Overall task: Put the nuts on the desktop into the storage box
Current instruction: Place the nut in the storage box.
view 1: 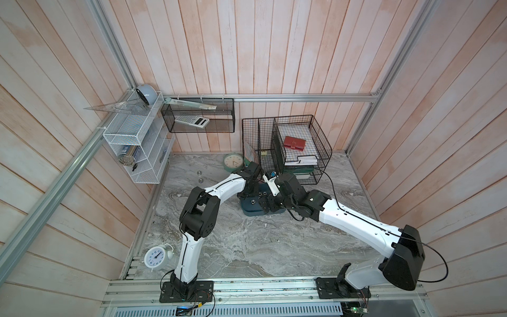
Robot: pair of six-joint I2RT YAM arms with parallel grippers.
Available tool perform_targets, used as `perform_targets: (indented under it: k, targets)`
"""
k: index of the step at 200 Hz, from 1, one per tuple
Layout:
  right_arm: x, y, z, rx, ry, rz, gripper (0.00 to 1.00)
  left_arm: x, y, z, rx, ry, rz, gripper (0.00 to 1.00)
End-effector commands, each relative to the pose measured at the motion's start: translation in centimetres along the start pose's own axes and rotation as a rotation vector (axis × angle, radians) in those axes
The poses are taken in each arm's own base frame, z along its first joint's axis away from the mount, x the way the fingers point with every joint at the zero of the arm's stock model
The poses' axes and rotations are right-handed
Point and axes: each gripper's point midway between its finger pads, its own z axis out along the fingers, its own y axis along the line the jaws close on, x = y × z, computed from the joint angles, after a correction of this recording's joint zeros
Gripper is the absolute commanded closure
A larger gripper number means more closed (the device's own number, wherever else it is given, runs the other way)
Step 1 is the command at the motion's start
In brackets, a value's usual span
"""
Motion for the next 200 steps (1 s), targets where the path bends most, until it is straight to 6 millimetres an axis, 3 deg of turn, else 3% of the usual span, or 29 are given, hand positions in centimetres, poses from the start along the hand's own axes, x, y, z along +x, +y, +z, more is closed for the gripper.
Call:
perform_targets:
  k: [1,48,84,174,200]
  targets:
    - [0.4,-0.7,0.2,0.029,0.017,0.012,0.02,-0.2,0.7,0.9,-0.035,0.006,0.013,0.79]
    - [0.3,-0.6,0.5,0.024,0.02,0.011,0.02,0.3,1.0,1.4,-0.047,0.022,0.018,0.79]
    - [0.3,-0.6,0.5,0.022,0.022,0.012,0.02,0.3,0.9,1.3,-0.044,0.029,0.018,0.71]
    - [0.2,-0.6,0.5,0.019,0.019,0.013,0.02,-0.9,0.1,-3.1,0.012,-0.032,-0.001,0.6]
    - [0.1,-0.5,0.5,0.016,0.017,0.013,0.02,-1.4,-0.3,-4.6,0.038,-0.051,-0.006,0.47]
